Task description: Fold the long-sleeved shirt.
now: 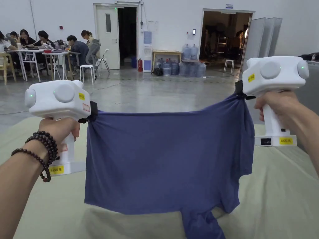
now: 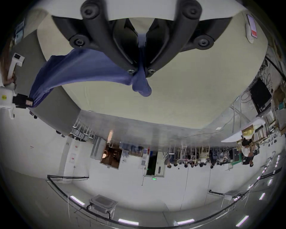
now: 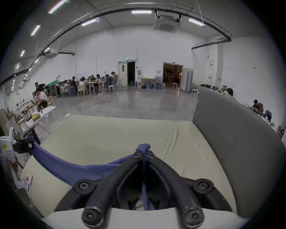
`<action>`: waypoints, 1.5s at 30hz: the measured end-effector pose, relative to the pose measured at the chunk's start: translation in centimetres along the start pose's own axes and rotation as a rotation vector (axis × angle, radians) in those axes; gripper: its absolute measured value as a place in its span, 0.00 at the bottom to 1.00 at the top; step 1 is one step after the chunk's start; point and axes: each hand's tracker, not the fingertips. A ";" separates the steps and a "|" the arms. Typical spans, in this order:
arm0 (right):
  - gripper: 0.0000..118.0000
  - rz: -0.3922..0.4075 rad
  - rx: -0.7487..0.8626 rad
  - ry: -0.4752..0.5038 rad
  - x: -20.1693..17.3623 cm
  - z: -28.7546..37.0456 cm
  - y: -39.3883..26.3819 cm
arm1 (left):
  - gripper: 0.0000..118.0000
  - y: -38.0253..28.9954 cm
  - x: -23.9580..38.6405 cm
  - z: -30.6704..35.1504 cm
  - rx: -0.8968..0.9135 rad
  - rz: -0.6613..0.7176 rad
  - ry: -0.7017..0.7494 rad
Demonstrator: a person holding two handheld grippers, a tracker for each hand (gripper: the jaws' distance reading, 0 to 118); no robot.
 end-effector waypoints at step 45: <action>0.00 0.090 -0.450 0.096 1.4 16.9 -38.2 | 0.00 -34.0 -4.8 16.0 -0.289 -0.136 0.039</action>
